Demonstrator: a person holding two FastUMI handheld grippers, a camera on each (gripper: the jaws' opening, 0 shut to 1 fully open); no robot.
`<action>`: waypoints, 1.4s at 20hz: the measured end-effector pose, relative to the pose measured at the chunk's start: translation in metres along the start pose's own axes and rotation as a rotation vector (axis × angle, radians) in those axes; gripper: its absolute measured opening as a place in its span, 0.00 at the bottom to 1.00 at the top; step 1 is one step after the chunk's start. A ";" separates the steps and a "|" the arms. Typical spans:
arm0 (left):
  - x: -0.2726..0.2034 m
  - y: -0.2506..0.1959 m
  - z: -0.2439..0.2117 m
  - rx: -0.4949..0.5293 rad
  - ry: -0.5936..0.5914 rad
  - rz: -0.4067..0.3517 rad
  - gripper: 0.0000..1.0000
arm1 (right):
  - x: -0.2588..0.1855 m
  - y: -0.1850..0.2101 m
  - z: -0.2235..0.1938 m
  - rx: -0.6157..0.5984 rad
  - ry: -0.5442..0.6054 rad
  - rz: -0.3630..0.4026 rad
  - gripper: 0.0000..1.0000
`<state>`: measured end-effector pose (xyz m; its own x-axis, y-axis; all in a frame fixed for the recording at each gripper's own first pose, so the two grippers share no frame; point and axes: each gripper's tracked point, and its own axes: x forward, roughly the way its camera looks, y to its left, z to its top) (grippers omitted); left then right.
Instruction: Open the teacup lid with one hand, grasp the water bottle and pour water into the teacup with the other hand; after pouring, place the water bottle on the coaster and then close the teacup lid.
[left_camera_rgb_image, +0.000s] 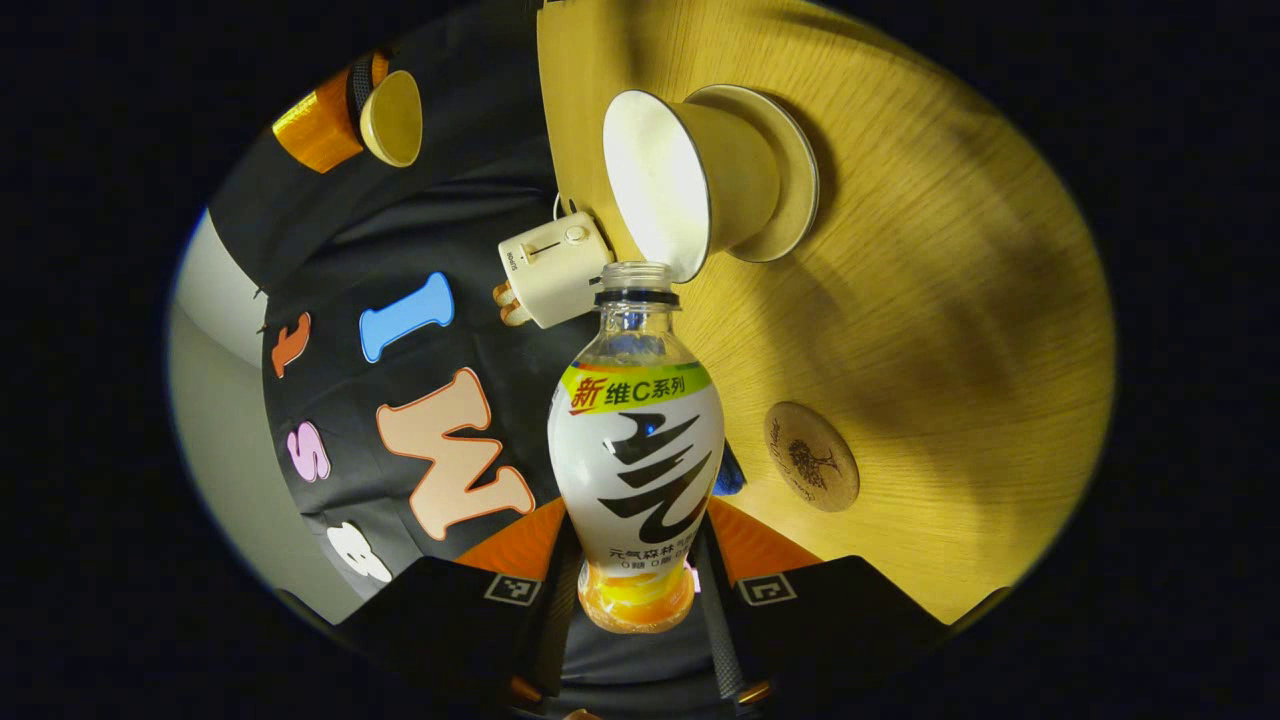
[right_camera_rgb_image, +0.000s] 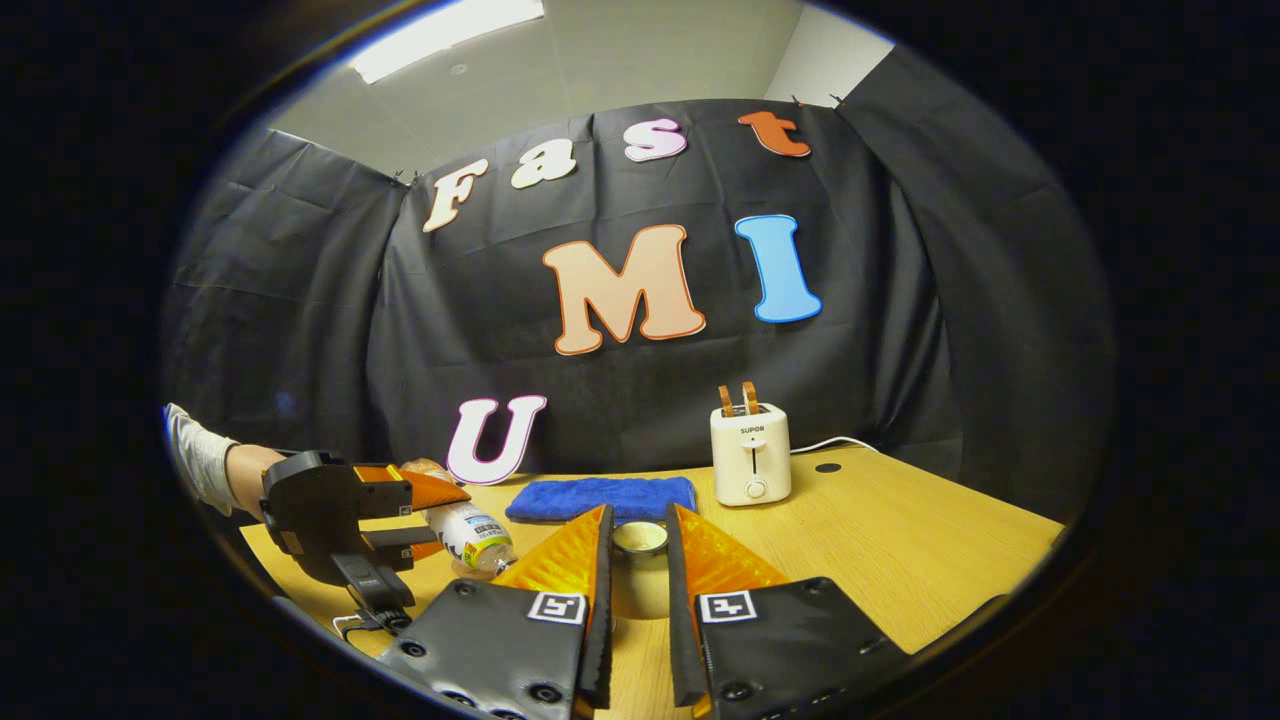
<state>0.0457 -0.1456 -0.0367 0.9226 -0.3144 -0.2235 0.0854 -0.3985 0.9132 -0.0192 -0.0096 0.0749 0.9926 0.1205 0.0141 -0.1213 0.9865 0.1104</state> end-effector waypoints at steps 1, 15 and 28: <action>0.000 -0.001 -0.001 -0.004 -0.002 -0.003 0.56 | 0.000 0.000 -0.001 0.000 0.001 0.001 0.29; -0.006 -0.031 0.021 -0.618 -0.090 -0.086 0.56 | 0.003 0.003 -0.007 0.001 0.013 0.009 0.29; -0.001 -0.009 0.001 -1.526 -0.184 -0.133 0.56 | 0.008 0.021 -0.020 -0.014 0.046 0.040 0.25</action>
<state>0.0434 -0.1422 -0.0452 0.8294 -0.4936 -0.2615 0.5573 0.7635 0.3264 -0.0140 0.0140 0.0572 0.9861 0.1642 -0.0274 -0.1608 0.9823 0.0964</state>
